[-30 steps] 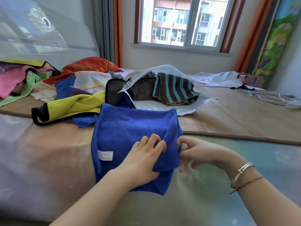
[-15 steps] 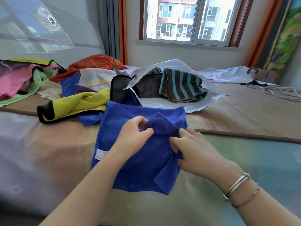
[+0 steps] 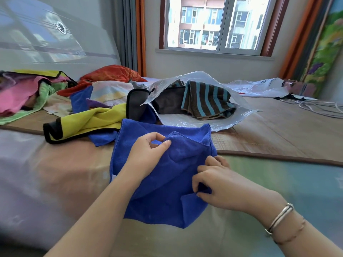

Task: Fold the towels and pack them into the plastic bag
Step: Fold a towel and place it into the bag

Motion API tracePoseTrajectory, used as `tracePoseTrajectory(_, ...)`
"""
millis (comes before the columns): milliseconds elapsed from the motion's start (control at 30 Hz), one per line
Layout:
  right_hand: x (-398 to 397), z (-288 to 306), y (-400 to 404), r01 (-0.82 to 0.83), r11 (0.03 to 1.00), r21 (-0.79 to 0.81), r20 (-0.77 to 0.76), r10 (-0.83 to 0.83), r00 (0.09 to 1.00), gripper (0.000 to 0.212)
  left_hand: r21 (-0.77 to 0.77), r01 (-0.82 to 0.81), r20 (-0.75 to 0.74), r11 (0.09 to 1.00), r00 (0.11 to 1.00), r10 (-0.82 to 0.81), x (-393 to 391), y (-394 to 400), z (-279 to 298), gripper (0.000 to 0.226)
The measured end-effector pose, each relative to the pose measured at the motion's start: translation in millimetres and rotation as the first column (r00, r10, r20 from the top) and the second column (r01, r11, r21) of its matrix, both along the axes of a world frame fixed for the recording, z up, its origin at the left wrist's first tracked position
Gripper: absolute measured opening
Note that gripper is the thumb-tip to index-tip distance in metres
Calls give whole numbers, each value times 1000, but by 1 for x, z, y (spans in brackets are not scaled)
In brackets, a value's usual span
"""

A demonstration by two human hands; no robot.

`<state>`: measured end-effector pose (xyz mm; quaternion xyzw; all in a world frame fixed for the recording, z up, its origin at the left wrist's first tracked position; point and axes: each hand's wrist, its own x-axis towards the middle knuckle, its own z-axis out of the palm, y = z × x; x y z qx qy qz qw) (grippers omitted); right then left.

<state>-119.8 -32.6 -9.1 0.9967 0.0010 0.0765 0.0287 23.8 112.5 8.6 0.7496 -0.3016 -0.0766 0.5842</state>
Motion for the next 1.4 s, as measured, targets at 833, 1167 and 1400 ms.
tracePoseTrajectory(833, 46, 42, 13, -186, 746, 640, 553, -278, 786, 12, -281, 160, -130, 946, 970, -203, -12, 6, 10, 6)
tracePoseTrajectory(1167, 43, 46, 13, -255, 638, 727, 553, -323, 768, 15, -270, 213, 164, 939, 971, -173, -22, 4, 8, 18)
tracePoseTrajectory(1400, 32, 57, 11, -161, 731, 663, 583, -369, 724, 21, -46, 109, 423, 993, 902, -79, -17, 18, -6, 22)
